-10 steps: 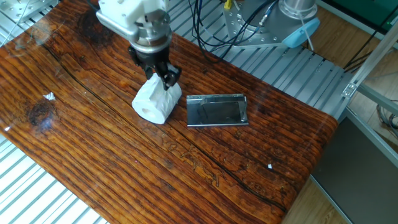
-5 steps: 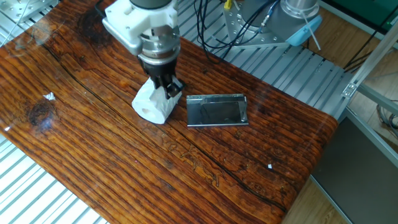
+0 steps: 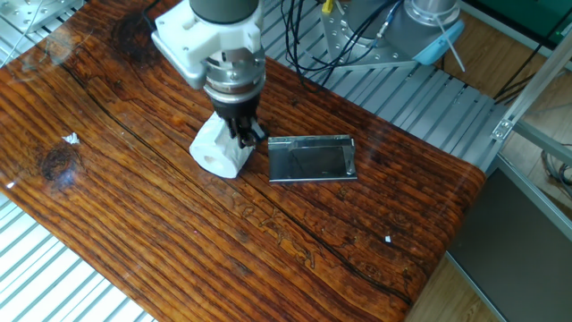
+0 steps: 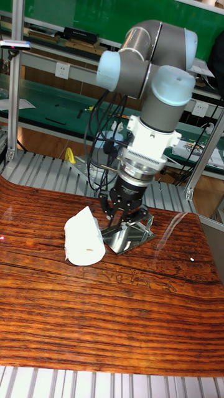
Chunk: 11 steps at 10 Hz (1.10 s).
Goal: Take the roll of paper down from the shelf
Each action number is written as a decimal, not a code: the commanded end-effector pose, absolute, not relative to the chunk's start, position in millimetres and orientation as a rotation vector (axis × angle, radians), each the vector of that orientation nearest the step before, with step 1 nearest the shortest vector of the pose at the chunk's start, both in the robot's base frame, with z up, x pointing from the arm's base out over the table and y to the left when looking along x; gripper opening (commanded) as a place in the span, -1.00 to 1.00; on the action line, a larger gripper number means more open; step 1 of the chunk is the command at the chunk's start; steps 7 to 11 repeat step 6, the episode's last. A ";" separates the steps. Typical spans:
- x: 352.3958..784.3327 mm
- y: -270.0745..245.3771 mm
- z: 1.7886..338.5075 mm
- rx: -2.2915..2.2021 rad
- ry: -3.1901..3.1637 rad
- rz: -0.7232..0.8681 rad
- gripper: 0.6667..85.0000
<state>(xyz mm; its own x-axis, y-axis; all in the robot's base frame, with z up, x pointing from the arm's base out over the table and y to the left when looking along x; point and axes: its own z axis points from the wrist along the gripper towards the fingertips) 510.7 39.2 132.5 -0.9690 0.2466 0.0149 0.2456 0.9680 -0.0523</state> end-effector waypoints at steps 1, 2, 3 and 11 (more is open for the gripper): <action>514.6 54.7 132.8 -0.477 -3.085 0.067 -0.51; 515.1 58.2 132.1 -0.503 -3.083 0.081 -0.60; 515.7 64.2 130.3 -0.546 -3.075 0.072 -0.76; 515.3 67.7 130.0 -0.564 -3.068 0.056 -0.87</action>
